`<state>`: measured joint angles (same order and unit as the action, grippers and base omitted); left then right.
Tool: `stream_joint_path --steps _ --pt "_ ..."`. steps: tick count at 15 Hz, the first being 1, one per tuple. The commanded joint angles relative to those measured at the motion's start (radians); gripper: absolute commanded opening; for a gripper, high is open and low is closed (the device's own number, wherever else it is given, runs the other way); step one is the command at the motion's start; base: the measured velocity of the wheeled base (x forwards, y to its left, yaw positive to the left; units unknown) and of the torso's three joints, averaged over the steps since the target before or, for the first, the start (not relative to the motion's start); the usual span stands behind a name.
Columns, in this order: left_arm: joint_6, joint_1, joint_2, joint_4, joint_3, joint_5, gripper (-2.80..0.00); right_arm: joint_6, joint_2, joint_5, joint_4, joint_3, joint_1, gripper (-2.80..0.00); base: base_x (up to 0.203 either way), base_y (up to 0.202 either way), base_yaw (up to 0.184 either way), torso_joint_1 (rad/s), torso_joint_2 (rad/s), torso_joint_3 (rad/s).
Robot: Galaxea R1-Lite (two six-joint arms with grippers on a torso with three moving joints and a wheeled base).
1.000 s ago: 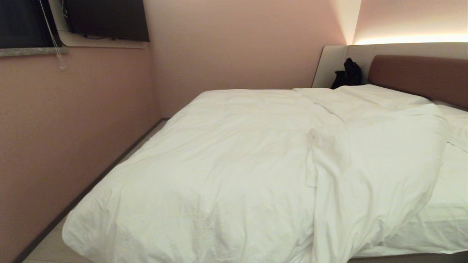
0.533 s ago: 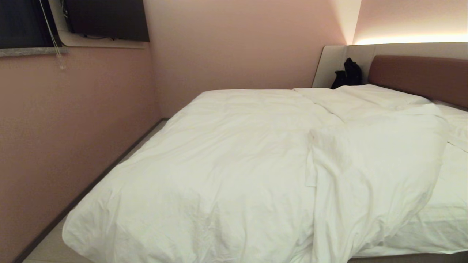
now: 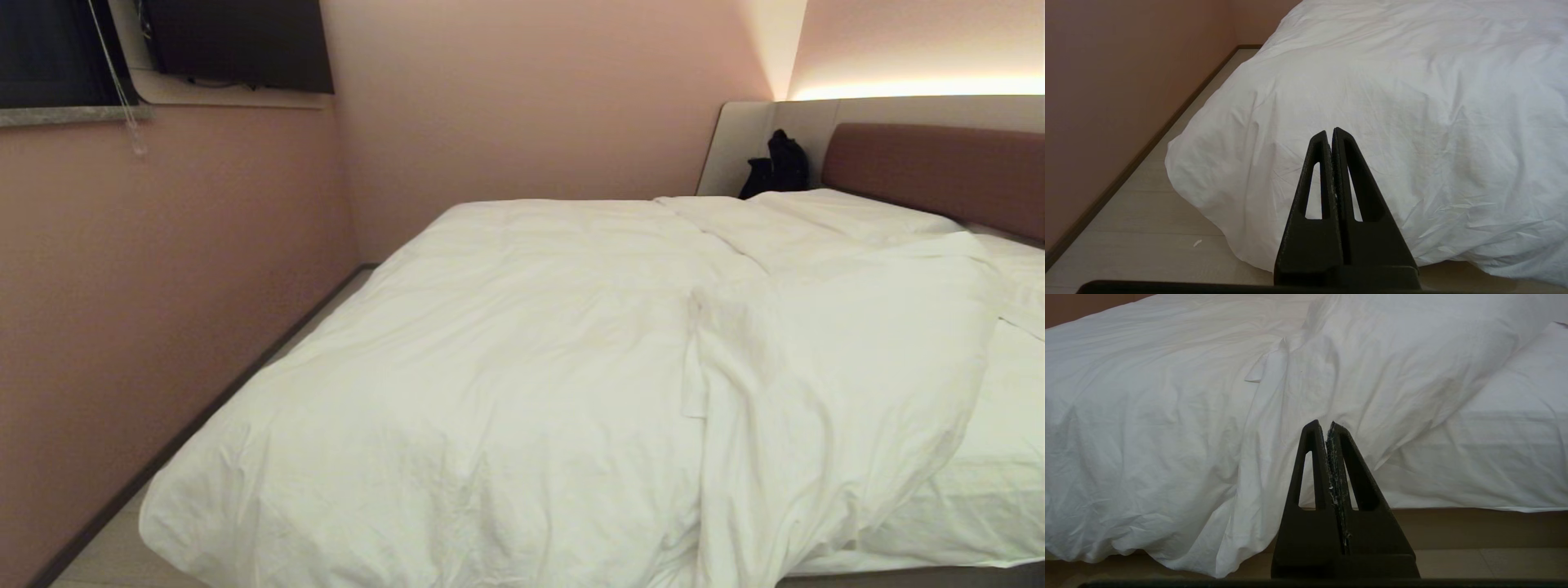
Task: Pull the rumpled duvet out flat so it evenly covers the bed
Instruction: Hold the folded corner of the quilt
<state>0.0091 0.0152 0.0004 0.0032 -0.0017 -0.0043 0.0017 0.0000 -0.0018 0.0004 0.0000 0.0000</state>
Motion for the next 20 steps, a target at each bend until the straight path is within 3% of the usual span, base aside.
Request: stream_joint_path --steps 1,20 --pt "0.000 0.000 0.000 0.000 0.000 0.000 -2.80 0.000 0.000 0.000 0.000 0.000 0.000 -2.80 0.000 0.000 0.000 0.000 0.00 0.000" --pt "0.000 0.000 0.000 0.000 0.000 0.000 -2.80 0.000 0.000 0.000 0.000 0.000 0.000 -2.80 0.000 0.000 0.000 0.000 0.00 0.000"
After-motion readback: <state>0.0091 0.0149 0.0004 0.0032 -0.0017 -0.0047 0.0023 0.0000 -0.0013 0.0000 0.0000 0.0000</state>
